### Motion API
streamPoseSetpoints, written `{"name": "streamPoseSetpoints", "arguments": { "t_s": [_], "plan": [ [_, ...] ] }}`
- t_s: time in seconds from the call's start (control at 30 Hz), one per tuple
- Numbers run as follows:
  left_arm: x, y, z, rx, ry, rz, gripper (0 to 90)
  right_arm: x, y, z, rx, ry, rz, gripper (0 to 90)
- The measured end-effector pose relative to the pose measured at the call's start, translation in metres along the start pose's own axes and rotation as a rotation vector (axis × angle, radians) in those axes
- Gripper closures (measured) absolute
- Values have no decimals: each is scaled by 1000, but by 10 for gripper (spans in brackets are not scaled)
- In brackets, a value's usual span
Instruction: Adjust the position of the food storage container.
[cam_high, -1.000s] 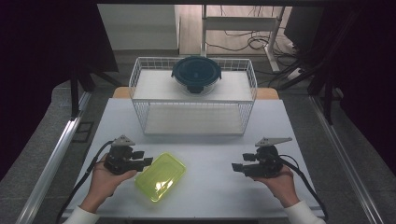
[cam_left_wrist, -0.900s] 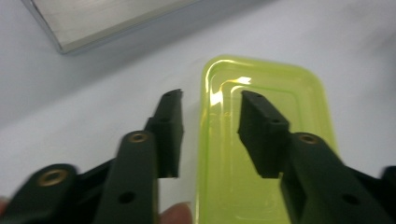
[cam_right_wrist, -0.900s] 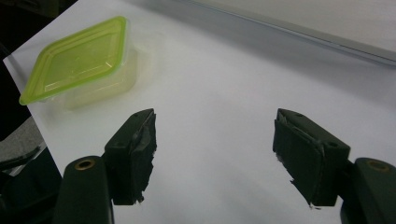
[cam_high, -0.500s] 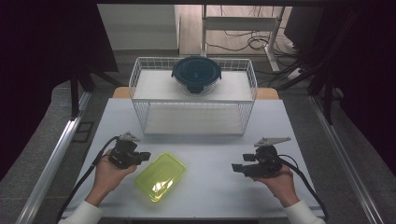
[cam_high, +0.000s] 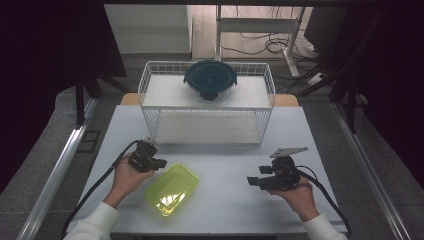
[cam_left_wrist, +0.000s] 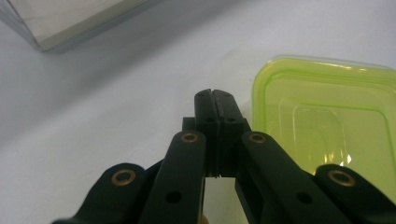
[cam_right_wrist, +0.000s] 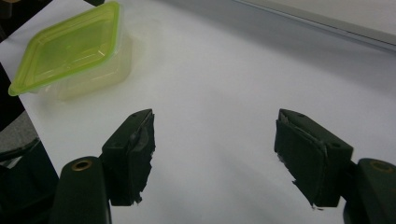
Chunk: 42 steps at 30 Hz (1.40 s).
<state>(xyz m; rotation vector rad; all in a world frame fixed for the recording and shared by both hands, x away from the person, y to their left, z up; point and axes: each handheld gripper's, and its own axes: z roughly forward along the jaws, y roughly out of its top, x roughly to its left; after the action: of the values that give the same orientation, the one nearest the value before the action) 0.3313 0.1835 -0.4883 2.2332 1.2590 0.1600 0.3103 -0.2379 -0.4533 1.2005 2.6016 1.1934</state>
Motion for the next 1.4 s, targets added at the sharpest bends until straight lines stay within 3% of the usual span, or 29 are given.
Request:
{"name": "streamPoseSetpoints", "arguments": {
  "t_s": [0.23,0.57,0.63,0.7,0.8,0.93,1.2,1.4],
  "plan": [
    [-6,6,8,26,-27,16,900,-4,-2,-2,-8,6,27,286],
    [-23,22,18,65,-72,82,900,-4,-2,-1,-13,13,33,286],
    [-29,24,22,49,-86,61,900,-4,-2,-1,-9,13,30,285],
    [-32,27,24,75,-82,91,900,-3,-2,0,-9,13,30,285],
    [-36,29,27,88,-125,107,900,-3,-2,0,-5,15,30,285],
    [-38,29,26,76,-112,109,900,-4,-3,1,0,15,28,284],
    [-35,19,-7,27,-60,134,900,-4,-3,0,-1,13,32,284],
    [-26,-17,-46,-3,-29,106,900,-4,-4,1,1,15,33,284]
  ]
}}
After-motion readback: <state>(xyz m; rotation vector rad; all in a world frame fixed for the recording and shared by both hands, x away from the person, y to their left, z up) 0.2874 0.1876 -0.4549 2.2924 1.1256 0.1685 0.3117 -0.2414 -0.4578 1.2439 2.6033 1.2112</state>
